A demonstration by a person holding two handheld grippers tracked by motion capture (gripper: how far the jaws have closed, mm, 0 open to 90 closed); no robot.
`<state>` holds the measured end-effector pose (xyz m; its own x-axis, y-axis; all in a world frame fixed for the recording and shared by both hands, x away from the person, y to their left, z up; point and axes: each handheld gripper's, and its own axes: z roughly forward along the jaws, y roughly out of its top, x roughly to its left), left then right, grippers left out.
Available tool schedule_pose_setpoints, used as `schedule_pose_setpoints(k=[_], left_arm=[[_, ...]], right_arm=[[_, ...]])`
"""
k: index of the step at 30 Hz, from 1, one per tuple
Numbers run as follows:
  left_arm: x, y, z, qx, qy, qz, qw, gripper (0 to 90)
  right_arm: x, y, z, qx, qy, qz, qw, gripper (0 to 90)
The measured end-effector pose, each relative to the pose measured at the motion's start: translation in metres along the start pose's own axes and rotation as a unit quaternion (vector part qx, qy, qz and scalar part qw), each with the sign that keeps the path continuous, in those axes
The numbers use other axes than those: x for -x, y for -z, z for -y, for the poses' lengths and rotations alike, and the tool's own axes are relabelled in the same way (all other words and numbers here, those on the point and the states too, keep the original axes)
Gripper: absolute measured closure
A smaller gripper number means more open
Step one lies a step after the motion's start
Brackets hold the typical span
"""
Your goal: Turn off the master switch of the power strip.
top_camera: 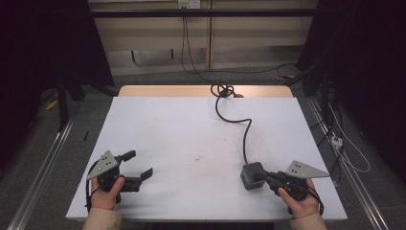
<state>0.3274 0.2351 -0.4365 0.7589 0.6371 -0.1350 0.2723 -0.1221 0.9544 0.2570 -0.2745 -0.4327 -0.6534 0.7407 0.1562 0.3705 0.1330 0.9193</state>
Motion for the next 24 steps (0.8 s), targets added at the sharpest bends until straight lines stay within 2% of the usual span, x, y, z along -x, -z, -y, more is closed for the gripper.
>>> schedule_pose_setpoints(k=[24], left_arm=[[0.0,0.0002,-0.0001,0.0,0.0,-0.001,1.0,3.3]], right_arm=[[0.0019,-0.0003,0.0028,-0.006,0.003,0.002,1.0,90.0]])
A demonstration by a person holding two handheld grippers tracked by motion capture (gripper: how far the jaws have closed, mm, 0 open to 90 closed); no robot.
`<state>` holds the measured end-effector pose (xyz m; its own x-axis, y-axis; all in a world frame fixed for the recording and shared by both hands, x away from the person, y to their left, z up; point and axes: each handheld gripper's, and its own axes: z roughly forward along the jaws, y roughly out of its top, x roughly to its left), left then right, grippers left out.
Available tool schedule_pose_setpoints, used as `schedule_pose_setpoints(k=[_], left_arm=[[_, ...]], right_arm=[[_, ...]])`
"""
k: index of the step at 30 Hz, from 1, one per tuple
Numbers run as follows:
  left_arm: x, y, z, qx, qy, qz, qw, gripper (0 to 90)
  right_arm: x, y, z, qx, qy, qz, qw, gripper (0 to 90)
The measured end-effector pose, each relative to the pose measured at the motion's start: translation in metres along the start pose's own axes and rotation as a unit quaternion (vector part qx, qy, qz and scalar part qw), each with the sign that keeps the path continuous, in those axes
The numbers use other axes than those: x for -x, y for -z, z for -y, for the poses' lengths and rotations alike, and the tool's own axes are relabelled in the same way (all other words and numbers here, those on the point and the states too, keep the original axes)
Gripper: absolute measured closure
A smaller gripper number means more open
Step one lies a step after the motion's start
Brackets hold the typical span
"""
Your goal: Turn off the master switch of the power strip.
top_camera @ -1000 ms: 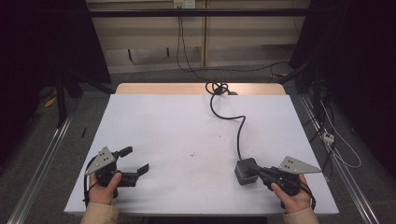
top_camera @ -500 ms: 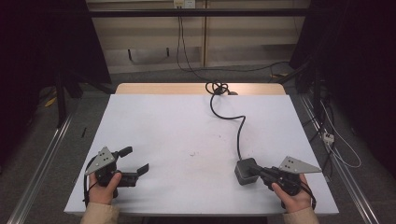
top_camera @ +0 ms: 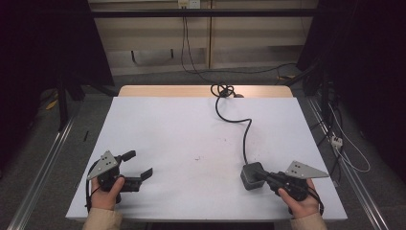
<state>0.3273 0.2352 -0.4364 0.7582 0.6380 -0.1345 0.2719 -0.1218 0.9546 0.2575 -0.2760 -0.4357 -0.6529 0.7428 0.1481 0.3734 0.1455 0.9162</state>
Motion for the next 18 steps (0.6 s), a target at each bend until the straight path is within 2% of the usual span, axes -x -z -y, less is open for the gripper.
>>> schedule_pose_setpoints(k=[9,18], left_arm=[[0.0,-0.0001,0.0001,-0.001,0.0,0.001,1.0,3.3],[0.0004,-0.0001,0.0003,-0.003,0.0,0.0,1.0,3.3]], right_arm=[[-0.0001,-0.0012,0.0008,-0.006,0.008,0.0,0.9999,90.0],[0.0004,-0.0012,0.002,-0.003,0.007,-0.002,1.0,90.0]])
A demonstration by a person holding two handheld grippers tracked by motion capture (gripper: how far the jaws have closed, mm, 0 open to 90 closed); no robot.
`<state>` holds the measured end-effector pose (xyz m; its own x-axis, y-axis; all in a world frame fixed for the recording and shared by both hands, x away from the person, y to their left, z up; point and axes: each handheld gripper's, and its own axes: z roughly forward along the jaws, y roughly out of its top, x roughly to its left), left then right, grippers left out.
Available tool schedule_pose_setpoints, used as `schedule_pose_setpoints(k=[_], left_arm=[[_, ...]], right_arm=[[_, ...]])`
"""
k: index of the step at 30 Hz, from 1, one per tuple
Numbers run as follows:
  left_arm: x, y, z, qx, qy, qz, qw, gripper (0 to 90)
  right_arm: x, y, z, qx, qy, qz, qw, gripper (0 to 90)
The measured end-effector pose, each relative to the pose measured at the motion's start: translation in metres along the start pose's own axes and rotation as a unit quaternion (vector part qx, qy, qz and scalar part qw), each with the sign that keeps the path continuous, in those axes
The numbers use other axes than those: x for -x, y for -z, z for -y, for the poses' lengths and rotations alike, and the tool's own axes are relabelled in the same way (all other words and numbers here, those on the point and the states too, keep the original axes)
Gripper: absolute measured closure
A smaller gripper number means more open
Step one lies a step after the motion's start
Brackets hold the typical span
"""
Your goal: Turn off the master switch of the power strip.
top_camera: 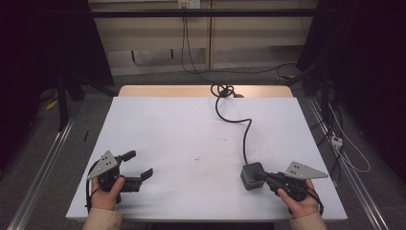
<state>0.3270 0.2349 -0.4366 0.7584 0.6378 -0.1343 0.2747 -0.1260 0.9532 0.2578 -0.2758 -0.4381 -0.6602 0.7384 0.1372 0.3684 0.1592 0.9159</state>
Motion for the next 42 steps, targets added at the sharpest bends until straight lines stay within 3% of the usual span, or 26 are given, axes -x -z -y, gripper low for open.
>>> schedule_pose_setpoints(k=[42], left_arm=[[0.0019,-0.0022,0.0014,-0.002,0.003,0.001,1.0,3.3]], right_arm=[[0.0032,0.0001,-0.0005,-0.005,-0.017,-0.01,0.9998,90.0]])
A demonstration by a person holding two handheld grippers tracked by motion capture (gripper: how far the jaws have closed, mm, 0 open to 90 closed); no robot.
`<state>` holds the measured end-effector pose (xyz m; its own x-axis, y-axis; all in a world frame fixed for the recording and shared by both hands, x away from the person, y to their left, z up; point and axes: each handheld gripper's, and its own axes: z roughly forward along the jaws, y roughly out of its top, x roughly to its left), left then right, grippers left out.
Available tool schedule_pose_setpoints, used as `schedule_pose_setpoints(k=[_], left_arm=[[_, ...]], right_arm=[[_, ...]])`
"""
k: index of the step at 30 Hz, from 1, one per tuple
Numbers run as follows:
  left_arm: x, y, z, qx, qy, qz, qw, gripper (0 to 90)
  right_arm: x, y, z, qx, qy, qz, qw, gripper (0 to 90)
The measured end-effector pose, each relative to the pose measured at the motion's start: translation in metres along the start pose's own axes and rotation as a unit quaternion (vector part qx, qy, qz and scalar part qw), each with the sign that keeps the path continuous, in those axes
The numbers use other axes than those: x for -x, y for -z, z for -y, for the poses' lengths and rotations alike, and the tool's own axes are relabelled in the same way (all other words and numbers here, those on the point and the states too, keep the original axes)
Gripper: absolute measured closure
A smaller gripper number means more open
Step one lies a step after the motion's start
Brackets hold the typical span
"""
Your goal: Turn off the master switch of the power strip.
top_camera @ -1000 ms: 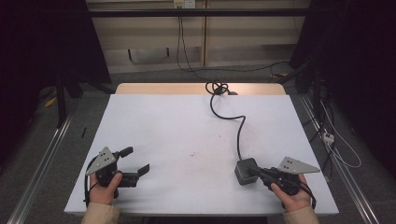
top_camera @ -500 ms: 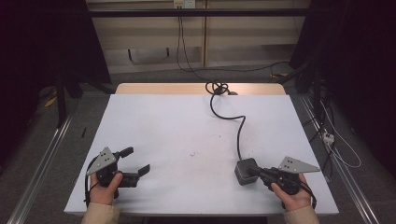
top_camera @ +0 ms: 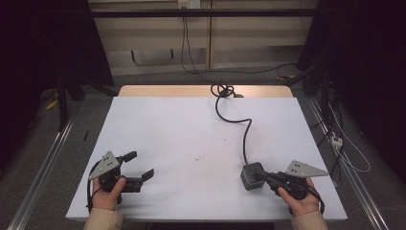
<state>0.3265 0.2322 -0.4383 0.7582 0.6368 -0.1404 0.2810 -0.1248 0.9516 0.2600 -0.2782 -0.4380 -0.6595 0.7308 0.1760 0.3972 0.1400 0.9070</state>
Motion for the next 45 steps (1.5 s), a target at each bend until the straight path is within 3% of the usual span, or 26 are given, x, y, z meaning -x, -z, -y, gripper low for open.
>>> schedule_pose_setpoints(k=[45], left_arm=[[0.0007,-0.0002,0.0003,-0.002,-0.001,0.001,1.0,3.3]], right_arm=[[-0.0029,0.0,-0.0023,-0.01,0.017,0.003,0.9998,90.0]])
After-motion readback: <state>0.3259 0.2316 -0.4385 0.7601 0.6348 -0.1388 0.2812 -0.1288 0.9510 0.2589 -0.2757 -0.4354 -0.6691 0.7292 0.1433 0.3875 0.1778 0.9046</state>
